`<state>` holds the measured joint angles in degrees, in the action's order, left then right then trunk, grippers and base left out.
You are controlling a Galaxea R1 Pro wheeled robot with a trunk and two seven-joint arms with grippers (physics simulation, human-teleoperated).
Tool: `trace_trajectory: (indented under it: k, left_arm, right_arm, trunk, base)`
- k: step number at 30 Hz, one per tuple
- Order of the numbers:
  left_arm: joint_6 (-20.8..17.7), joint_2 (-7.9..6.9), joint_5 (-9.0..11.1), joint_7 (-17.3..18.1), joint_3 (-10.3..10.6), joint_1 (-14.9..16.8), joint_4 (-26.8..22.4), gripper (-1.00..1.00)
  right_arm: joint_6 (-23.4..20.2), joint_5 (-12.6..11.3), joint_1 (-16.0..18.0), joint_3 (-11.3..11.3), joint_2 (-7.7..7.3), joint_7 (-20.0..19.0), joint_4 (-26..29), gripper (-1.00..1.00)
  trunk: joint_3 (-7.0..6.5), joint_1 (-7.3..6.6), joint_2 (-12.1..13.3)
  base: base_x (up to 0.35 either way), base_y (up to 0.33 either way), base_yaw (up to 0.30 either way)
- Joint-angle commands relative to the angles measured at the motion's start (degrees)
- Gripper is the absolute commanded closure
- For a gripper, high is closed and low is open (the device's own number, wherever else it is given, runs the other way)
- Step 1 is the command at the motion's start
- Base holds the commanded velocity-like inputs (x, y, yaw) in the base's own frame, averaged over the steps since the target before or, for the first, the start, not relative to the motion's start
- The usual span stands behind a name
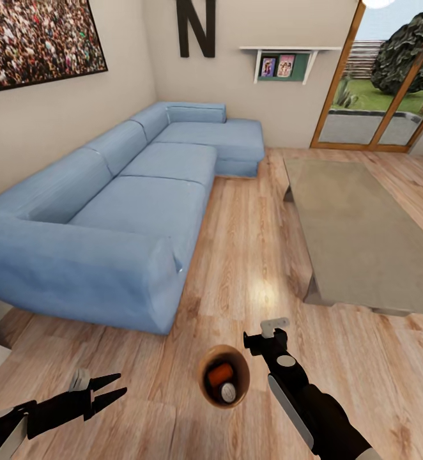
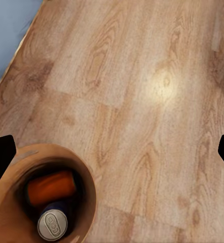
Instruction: Put the three can of soda from the living room inside the tash can in the kitchen.
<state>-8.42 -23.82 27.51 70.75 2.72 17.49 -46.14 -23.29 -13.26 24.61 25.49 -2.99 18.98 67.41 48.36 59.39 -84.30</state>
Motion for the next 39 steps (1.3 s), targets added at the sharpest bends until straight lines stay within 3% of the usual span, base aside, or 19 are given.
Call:
trace_trajectory:
  k: [1,28,39]
  left_arm:
    - [0.0,0.0,0.0,0.0,0.0,0.0,0.0,-1.0]
    - [0.0,0.0,0.0,-0.1,0.0,0.0,0.0,-1.0]
    - [0.1,0.0,0.0,0.0,0.0,0.0,0.0,-1.0]
  right_arm:
    - [0.0,0.0,0.0,0.0,0.0,0.0,0.0,-1.0]
    - [0.0,0.0,0.0,0.0,0.0,0.0,0.0,-1.0]
    - [0.0,0.0,0.0,0.0,0.0,0.0,-0.1,-1.0]
  trunk:
    - [-0.28,-0.23,0.4]
    - [-7.69,-6.16,11.2]
    - [-8.73,-6.16,11.2]
  base:
    - [0.0,0.0,0.0]
    - [0.0,0.0,0.0]
    - [0.0,0.0,0.0]
